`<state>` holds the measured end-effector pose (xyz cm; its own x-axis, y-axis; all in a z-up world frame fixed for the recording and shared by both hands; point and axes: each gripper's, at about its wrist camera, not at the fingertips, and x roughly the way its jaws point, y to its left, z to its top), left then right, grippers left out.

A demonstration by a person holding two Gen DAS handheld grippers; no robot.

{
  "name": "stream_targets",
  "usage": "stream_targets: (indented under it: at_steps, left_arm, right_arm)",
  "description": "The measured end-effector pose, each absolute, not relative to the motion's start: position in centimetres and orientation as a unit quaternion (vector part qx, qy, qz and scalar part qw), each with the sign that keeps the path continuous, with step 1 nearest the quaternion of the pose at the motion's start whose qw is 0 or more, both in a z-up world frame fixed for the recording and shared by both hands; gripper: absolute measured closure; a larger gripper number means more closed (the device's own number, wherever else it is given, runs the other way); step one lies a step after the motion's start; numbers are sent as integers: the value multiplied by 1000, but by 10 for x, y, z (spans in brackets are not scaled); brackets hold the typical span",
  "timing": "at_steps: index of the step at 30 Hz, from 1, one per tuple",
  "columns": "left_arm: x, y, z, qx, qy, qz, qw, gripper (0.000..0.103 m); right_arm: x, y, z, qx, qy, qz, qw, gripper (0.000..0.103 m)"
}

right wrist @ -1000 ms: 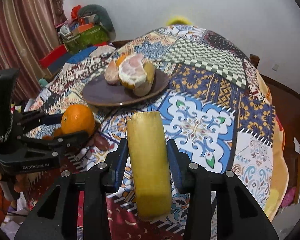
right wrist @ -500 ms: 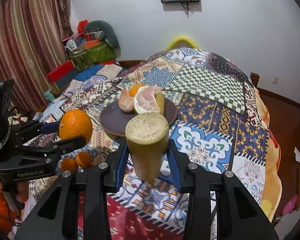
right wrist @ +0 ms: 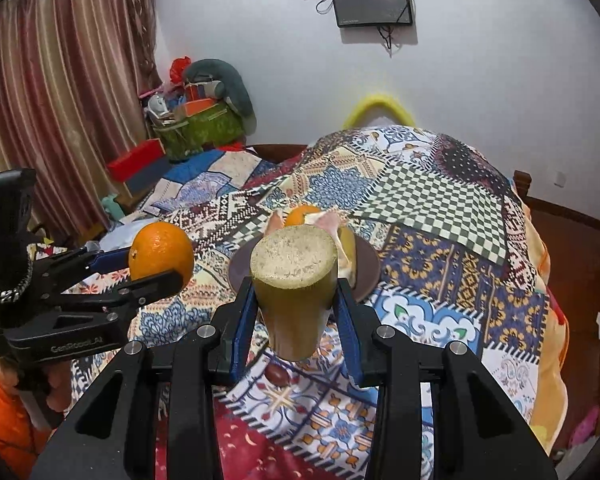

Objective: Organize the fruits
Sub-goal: 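Carry the yellow cylinder and large orange over the dark plate with both tools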

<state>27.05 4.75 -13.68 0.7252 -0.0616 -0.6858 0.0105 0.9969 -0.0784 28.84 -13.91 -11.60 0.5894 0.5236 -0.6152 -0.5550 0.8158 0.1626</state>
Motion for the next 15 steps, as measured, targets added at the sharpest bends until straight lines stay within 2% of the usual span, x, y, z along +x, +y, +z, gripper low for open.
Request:
stream_targets:
  at_steps: [15]
  left_arm:
    - [312, 79, -158, -57, 384, 5, 921, 39]
  right_arm:
    - [320, -109, -137, -27, 359, 313, 879, 68]
